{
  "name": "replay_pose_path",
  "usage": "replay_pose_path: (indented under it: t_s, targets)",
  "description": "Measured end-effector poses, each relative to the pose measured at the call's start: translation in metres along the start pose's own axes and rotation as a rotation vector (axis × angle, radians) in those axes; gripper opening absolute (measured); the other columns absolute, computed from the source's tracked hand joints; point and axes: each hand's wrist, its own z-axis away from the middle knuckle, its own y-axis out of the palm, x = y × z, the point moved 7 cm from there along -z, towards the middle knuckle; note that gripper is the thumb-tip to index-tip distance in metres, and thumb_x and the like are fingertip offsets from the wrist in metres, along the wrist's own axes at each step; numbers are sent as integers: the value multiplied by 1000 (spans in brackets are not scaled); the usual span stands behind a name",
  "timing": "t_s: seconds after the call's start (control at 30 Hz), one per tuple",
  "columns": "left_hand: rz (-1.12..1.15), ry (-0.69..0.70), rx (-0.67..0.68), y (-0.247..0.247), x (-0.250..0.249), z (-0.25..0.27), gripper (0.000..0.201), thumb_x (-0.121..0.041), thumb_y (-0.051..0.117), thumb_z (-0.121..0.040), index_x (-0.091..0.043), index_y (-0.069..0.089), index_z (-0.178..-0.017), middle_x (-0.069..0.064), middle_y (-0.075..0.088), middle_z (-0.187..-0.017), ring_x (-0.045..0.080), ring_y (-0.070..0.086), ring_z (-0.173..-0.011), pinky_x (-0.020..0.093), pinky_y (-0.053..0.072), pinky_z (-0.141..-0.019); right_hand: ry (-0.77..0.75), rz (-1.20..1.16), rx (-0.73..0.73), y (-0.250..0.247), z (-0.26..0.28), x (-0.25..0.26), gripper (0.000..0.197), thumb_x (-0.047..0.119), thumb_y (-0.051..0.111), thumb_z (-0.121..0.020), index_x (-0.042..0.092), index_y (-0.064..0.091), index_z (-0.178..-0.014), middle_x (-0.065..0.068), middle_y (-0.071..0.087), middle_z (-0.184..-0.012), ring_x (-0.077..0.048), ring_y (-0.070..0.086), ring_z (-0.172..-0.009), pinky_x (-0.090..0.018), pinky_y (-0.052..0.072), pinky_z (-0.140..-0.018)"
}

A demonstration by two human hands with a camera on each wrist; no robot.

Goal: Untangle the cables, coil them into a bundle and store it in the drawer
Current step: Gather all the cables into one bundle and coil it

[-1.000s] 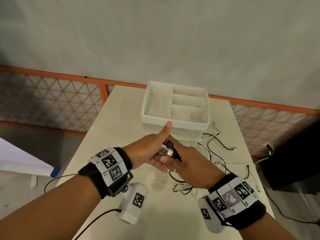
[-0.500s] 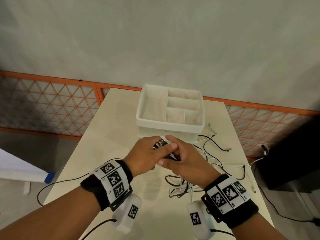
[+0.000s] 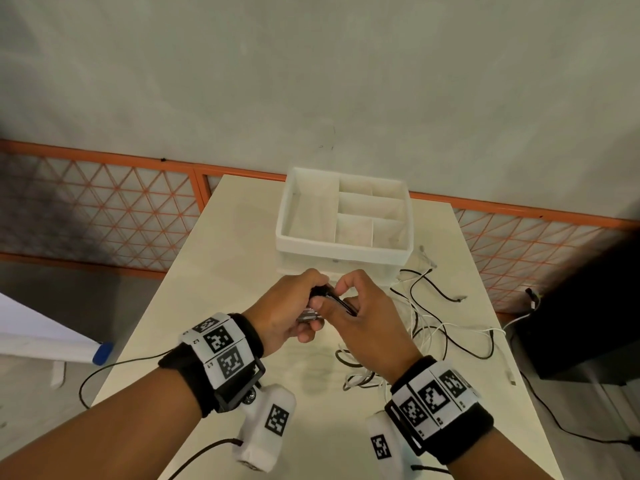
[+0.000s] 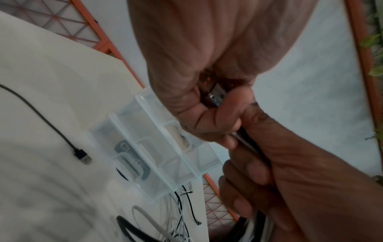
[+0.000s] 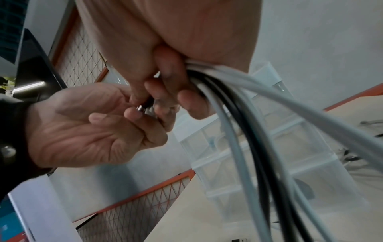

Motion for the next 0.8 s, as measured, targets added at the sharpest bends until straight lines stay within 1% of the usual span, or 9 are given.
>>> replay_pose_path:
  t_s: [0.1,0.17,0.27,0.33,0.4,0.47,0.6,0.67,0.8]
  targets:
    - [-55,13,-39,-4,1,0,26,-26,50,-93,-4,62,-89,14,54,-71,17,46,-49,21,27,-38,-7,31,21,5,-1,-1,32,40,71,-89,20,48,-96,13,54,-45,-4,40,-38,-21,33,-44]
    - [-88,58,-92,-7,-2,-1,20,-19,51,-90,-4,60,-84,11,51,-63,15,41,-46,20,24,-39,5,58,66,8,-1,-3,33,43,71,-89,23,47,-101,12,57,-49,-3,43,-41,-22,36,-46]
    - [-89,130,-184,-20,-9,-2,18,-14,53,-91,-4,59,-78,8,46,-57,13,37,-42,20,24,-40,84,154,164,7,-3,-11,32,48,74,-84,22,59,-94,11,62,-61,-5,54,-50,-22,44,-52]
    - [-14,137,-212,-36,-11,-4,20,-20,57,-95,-3,61,-85,11,54,-63,17,48,-46,23,35,-40,162,127,145,0,-6,-21,30,41,70,-90,17,64,-73,9,54,-51,-11,50,-46,-26,45,-51]
    - [20,82,-263,-64,-3,-9,24,-27,59,-96,-3,60,-96,11,63,-78,22,58,-61,29,50,-50,262,67,21,-13,-10,-33,39,37,66,-93,14,61,-63,6,46,-45,-14,44,-44,-26,41,-51]
    - [-209,4,-367,-102,16,-12,26,-31,61,-94,-8,60,-104,9,66,-89,24,62,-72,34,55,-60,314,9,-18,-18,-11,-40,39,35,66,-93,11,60,-62,5,41,-46,-16,39,-45,-29,40,-52]
    - [-1189,-166,-344,-152,71,-15,21,-25,54,-91,-11,68,-99,10,71,-103,31,66,-95,35,54,-79,340,9,110,-2,-8,-48,32,30,67,-93,11,65,-68,4,38,-49,-14,34,-45,-31,38,-52]
    - [-1268,-197,-351,-164,95,-18,23,-21,48,-92,-15,65,-107,8,64,-116,29,60,-105,34,50,-85,349,18,157,7,-6,-52,29,28,67,-93,8,67,-71,6,38,-49,-14,34,-48,-30,36,-52]
    - [-1282,-63,-318,-155,109,-44,46,-15,44,-95,-16,44,-141,4,43,-145,28,40,-127,37,42,-101,353,55,180,24,-8,-59,31,23,66,-93,-5,62,-80,5,43,-50,-15,37,-50,-29,39,-51]
